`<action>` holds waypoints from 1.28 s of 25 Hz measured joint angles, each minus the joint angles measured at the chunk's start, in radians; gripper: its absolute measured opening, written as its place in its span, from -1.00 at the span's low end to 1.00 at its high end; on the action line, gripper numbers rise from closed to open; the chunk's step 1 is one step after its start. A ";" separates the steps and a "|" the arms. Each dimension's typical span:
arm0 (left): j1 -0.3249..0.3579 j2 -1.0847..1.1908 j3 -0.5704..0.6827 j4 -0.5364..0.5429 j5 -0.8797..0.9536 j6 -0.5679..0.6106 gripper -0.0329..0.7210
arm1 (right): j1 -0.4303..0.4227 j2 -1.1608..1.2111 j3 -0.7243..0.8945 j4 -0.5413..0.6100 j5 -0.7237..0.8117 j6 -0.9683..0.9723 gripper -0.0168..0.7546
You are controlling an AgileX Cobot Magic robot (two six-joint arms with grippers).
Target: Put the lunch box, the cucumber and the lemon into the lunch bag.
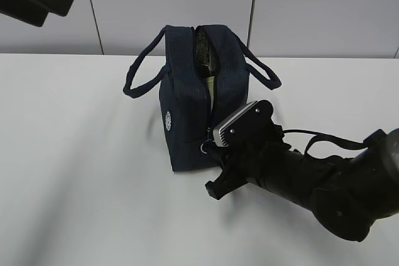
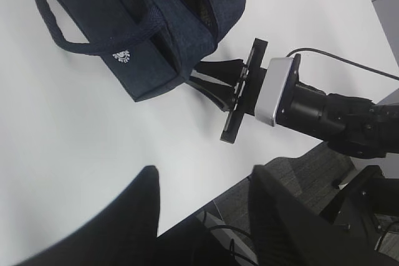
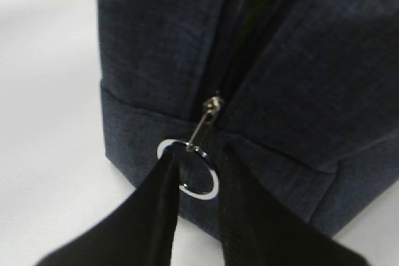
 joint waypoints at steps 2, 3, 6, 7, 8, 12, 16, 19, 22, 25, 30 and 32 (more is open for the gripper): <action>0.000 0.000 0.000 0.000 0.000 0.000 -0.06 | 0.000 0.000 0.000 0.014 -0.002 -0.002 -0.51; 0.000 0.000 0.000 0.000 0.000 0.000 -0.06 | 0.000 0.000 0.000 0.016 -0.002 -0.004 -0.51; 0.000 0.000 0.000 0.000 0.000 0.000 -0.06 | 0.000 0.000 0.000 0.002 -0.002 -0.006 -0.46; 0.000 0.000 0.000 0.000 0.000 0.000 -0.06 | 0.000 0.000 0.000 -0.008 -0.002 -0.006 -0.41; 0.000 0.000 0.000 0.000 0.000 0.000 -0.06 | 0.000 0.000 0.000 -0.023 -0.002 -0.006 -0.36; 0.000 0.000 0.000 0.000 0.000 0.000 -0.06 | 0.000 0.017 0.000 -0.081 -0.002 -0.006 -0.17; 0.000 0.000 0.000 0.000 0.000 0.000 -0.06 | 0.000 0.031 0.000 -0.096 -0.002 -0.006 -0.12; 0.000 0.000 0.000 0.000 0.000 0.000 -0.06 | 0.000 0.042 0.000 -0.099 -0.008 -0.006 -0.11; 0.000 0.000 0.000 0.000 0.000 0.000 -0.06 | 0.000 0.044 -0.003 -0.099 -0.019 -0.006 -0.11; 0.000 0.000 0.000 0.000 0.000 0.000 -0.06 | 0.000 0.044 -0.009 -0.099 -0.026 -0.006 -0.11; 0.000 0.000 0.000 0.000 0.000 0.000 -0.07 | 0.000 0.044 -0.009 -0.099 -0.034 0.032 -0.11; 0.000 0.000 0.000 0.000 0.000 0.000 -0.07 | 0.000 0.044 -0.009 -0.099 -0.048 0.055 -0.11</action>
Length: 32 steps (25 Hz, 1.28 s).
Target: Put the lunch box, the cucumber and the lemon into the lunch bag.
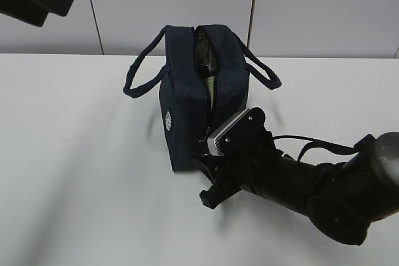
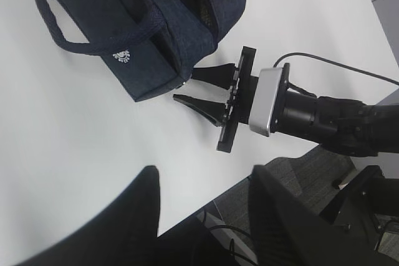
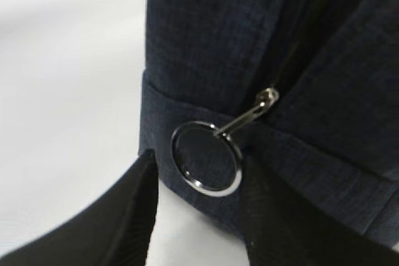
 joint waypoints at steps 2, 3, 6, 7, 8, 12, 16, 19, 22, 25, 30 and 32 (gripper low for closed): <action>0.000 0.000 0.000 0.000 0.000 0.000 -0.08 | 0.000 0.000 0.000 0.000 -0.011 0.018 -0.11; 0.000 0.000 0.000 0.000 0.000 0.000 -0.08 | 0.000 0.000 0.000 0.000 -0.012 0.021 -0.11; 0.000 0.000 0.000 0.000 0.000 0.000 -0.08 | 0.000 0.000 0.000 0.000 -0.012 0.037 -0.11; 0.000 0.000 0.000 0.000 0.000 0.000 -0.08 | 0.000 0.000 0.000 0.000 -0.012 0.041 -0.11; 0.000 0.000 0.000 0.000 0.000 0.000 -0.08 | 0.000 0.000 0.000 0.000 -0.013 0.043 -0.11; 0.000 0.000 0.000 0.000 0.000 0.000 -0.08 | 0.000 0.000 0.000 0.000 -0.013 0.060 -0.11; 0.000 0.000 0.000 0.000 0.000 0.000 -0.08 | 0.000 0.000 0.000 -0.007 -0.015 0.090 -0.16; 0.000 0.000 0.000 0.000 0.000 0.000 -0.08 | 0.000 0.000 0.000 -0.031 -0.027 0.116 -0.19; 0.000 0.000 0.000 0.000 0.000 0.000 -0.09 | 0.000 0.000 0.000 -0.044 -0.041 0.128 -0.20; 0.000 0.000 0.000 0.000 0.000 0.000 -0.09 | 0.000 0.000 0.000 -0.060 -0.050 0.137 -0.20; 0.000 0.000 0.000 0.000 0.000 0.000 -0.09 | 0.000 0.000 0.025 -0.076 -0.121 0.157 -0.22; 0.000 0.000 0.000 0.000 0.000 0.000 -0.09 | 0.000 0.000 0.031 -0.076 -0.145 0.165 -0.23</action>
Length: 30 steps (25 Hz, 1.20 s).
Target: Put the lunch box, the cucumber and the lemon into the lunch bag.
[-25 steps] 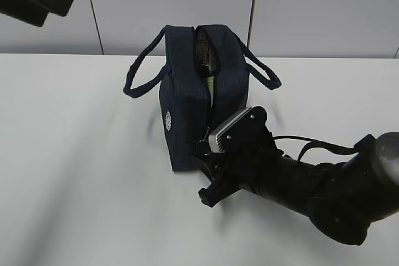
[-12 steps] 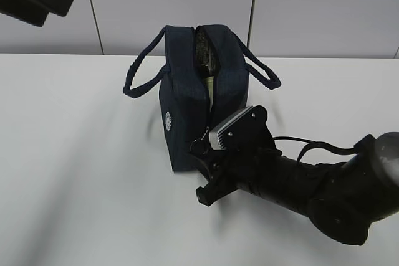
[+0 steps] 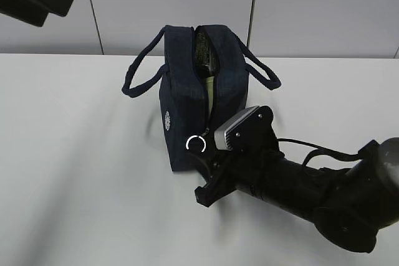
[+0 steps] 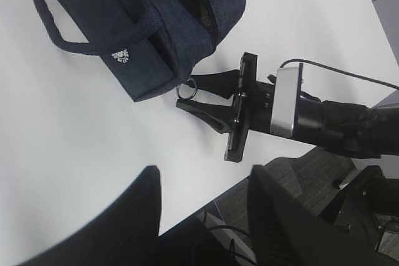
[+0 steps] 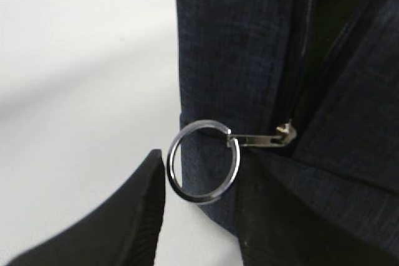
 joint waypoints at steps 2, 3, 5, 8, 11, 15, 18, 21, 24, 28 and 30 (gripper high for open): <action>0.000 0.000 0.000 0.000 0.000 0.000 -0.09 | 0.000 0.000 0.000 0.000 -0.021 0.011 -0.23; 0.000 0.000 0.000 0.000 0.000 0.000 -0.09 | 0.000 0.000 0.002 0.000 -0.030 0.014 -0.23; 0.000 0.000 0.000 0.000 0.000 0.000 -0.09 | 0.000 0.000 0.002 0.002 -0.048 0.029 -0.23; 0.000 0.000 0.000 0.000 0.000 0.000 -0.09 | 0.000 0.000 0.002 0.009 -0.053 0.049 -0.23; 0.000 0.000 0.000 0.000 0.000 0.000 -0.09 | 0.000 0.000 0.002 0.023 -0.053 0.054 -0.24; 0.000 0.000 0.000 0.000 0.000 0.000 -0.09 | 0.000 0.000 0.002 0.033 -0.053 0.058 -0.24; 0.000 0.000 0.000 0.000 0.000 0.000 -0.09 | 0.000 0.000 0.002 0.062 -0.053 0.058 -0.24; 0.000 0.000 0.000 0.000 0.000 0.000 -0.09 | 0.000 0.000 0.002 0.076 -0.053 0.058 -0.37; 0.000 0.000 0.000 0.000 0.000 0.000 -0.09 | 0.000 0.000 0.002 0.082 -0.049 0.058 -0.52; 0.000 0.000 0.000 0.000 0.000 0.000 -0.13 | 0.000 0.000 0.002 0.083 -0.041 0.060 -0.67; 0.000 0.000 0.000 0.000 0.000 0.000 -0.17 | 0.000 0.000 0.002 0.084 -0.041 0.060 -0.76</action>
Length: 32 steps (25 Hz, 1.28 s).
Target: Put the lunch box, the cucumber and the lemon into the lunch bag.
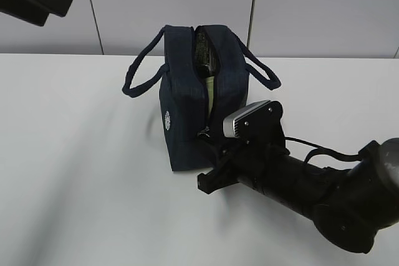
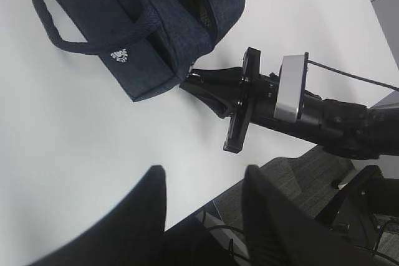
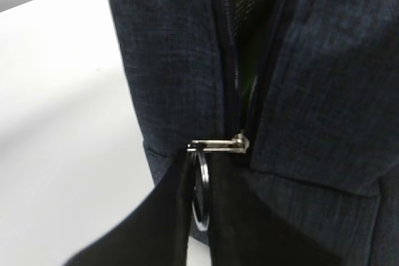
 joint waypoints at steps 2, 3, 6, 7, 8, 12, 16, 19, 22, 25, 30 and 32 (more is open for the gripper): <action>0.000 0.000 0.000 0.000 0.000 0.000 -0.22 | 0.000 0.000 0.002 0.000 0.000 0.000 -0.85; 0.000 0.000 0.000 0.000 0.000 0.000 -0.24 | 0.000 0.000 0.007 0.002 0.000 0.000 -0.90; 0.000 0.000 0.000 0.000 0.000 0.000 -0.27 | 0.000 0.000 0.037 0.030 -0.002 0.000 -0.96; 0.000 0.000 0.000 0.000 0.000 0.000 -0.27 | 0.000 0.000 0.047 0.038 -0.012 0.000 -0.96; 0.000 0.000 0.000 -0.002 0.000 0.000 -0.28 | 0.000 0.000 0.056 0.045 -0.023 0.000 -0.96; 0.000 0.000 0.000 -0.002 0.000 0.000 -0.28 | 0.000 -0.002 0.080 0.057 -0.053 0.000 -0.96; 0.000 0.000 0.000 -0.002 0.000 0.000 -0.28 | 0.000 -0.027 0.083 0.063 -0.053 0.000 -0.96; 0.000 0.000 0.000 -0.002 0.000 0.000 -0.28 | 0.000 -0.055 0.085 0.063 -0.044 0.000 -0.96; 0.000 0.000 0.000 -0.002 0.000 0.000 -0.28 | 0.000 -0.063 0.085 0.063 -0.034 0.000 -0.96; 0.000 0.000 0.000 -0.002 0.000 0.000 -0.28 | 0.000 -0.069 0.085 0.063 -0.025 0.000 -0.96; 0.000 0.000 0.000 -0.002 0.000 0.000 -0.28 | 0.000 -0.145 0.087 0.063 0.011 -0.006 -0.96; 0.000 0.000 0.000 -0.002 0.000 0.000 -0.28 | 0.000 -0.172 0.087 0.063 0.027 -0.022 -0.96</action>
